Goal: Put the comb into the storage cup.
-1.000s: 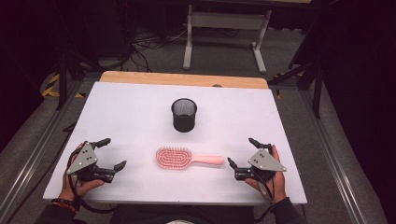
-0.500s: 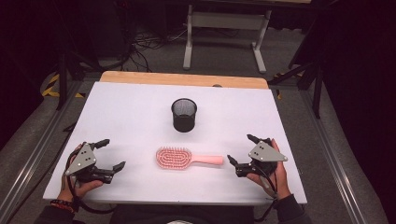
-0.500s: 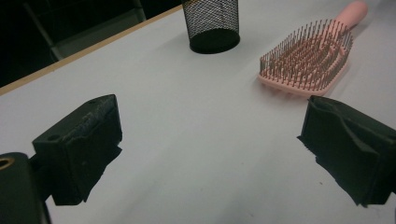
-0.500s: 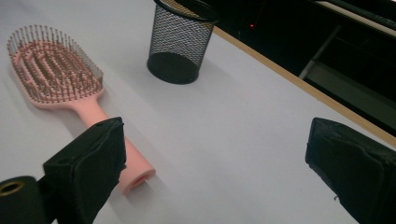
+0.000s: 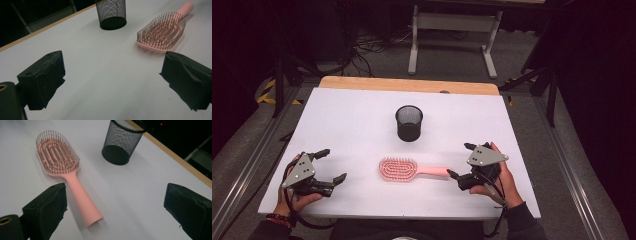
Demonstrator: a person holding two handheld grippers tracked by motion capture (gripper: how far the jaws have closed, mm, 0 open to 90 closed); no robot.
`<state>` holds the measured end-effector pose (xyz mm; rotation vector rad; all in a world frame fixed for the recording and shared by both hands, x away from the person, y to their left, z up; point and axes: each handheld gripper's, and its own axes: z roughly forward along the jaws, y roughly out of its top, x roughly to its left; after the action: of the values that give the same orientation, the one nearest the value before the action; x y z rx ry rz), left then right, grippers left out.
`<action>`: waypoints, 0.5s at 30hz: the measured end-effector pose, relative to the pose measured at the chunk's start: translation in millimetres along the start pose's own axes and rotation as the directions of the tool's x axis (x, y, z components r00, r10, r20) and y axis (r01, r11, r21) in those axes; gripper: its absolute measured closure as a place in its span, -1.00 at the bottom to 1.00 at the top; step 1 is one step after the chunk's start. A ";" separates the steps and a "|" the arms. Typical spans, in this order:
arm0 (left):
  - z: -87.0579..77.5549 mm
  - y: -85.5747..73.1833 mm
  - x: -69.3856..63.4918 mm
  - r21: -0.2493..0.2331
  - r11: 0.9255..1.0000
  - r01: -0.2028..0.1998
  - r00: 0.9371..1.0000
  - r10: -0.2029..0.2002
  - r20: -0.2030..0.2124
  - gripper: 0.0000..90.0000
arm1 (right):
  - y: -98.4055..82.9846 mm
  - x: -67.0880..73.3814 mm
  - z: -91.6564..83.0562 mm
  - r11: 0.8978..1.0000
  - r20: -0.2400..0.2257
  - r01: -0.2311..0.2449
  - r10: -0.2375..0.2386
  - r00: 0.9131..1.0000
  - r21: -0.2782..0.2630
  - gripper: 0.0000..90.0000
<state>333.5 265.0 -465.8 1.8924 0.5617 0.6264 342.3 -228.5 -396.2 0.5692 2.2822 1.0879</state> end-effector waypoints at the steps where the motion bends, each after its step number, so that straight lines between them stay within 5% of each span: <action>1: 0.1 0.0 -0.1 -0.001 1.000 0.000 1.000 0.000 0.002 -0.87 | 1.5 0.5 1.1 1.000 0.000 0.006 -0.006 1.000 0.007 -0.83; 15: 3.7 -1.7 -1.3 0.017 1.000 -0.004 1.000 0.004 0.010 -0.87 | 20.1 6.2 25.3 0.986 -0.081 0.085 -0.074 0.994 0.142 -0.74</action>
<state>334.8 262.3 -468.9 1.9121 0.5580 0.6161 356.3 -198.8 -395.3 0.4957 2.4430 0.9242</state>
